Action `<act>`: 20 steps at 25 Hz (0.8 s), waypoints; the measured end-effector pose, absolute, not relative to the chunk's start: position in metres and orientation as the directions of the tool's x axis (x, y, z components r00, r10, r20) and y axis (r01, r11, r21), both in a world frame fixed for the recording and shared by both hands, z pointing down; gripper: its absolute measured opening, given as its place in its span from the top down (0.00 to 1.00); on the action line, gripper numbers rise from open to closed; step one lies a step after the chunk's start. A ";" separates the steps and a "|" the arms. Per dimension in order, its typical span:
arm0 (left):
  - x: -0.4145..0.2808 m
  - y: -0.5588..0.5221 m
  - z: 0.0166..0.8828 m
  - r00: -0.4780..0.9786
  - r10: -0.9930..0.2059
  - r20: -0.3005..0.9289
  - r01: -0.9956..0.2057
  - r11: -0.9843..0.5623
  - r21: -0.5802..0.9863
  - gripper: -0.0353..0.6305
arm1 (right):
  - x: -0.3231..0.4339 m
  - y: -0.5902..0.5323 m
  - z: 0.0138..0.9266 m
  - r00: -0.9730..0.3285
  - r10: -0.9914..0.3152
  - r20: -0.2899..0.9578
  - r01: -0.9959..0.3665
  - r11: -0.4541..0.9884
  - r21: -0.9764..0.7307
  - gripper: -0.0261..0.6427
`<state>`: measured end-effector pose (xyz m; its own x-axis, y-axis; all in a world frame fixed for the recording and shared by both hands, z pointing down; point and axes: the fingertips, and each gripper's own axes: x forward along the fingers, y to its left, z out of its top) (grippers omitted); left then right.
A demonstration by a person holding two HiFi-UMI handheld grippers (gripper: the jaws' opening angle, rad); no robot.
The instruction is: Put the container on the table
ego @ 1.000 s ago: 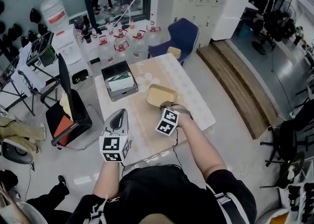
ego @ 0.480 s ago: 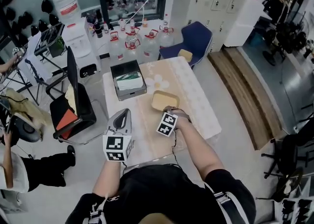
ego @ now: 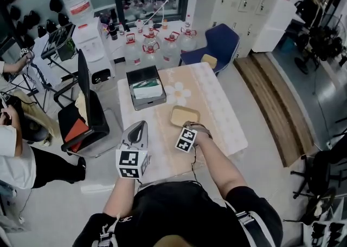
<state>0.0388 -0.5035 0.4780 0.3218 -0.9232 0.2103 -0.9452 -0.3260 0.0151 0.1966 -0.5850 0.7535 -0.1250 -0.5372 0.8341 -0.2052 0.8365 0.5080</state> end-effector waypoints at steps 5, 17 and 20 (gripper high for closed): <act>0.036 -0.500 0.477 0.327 -0.921 0.211 -0.943 -0.331 0.016 0.93 | 0.199 -0.577 0.767 -0.111 -0.523 0.845 -0.197 0.845 0.497 0.92; 0.027 -0.485 0.476 0.331 -0.922 0.201 -0.942 -0.333 0.025 0.93 | 0.197 -0.566 0.769 -0.147 -0.540 0.829 -0.330 0.817 0.474 0.86; 0.027 -0.484 0.473 0.336 -0.922 0.193 -0.941 -0.337 0.028 0.93 | 0.197 -0.564 0.750 -0.197 -0.542 0.817 -0.405 0.804 0.436 0.85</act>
<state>0.0272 -0.4836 0.4732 0.3364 -0.9218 0.1927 -0.9409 -0.3375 0.0281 0.1973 -0.5636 0.7502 -0.1973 -0.5421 0.8168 -0.4052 0.8038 0.4356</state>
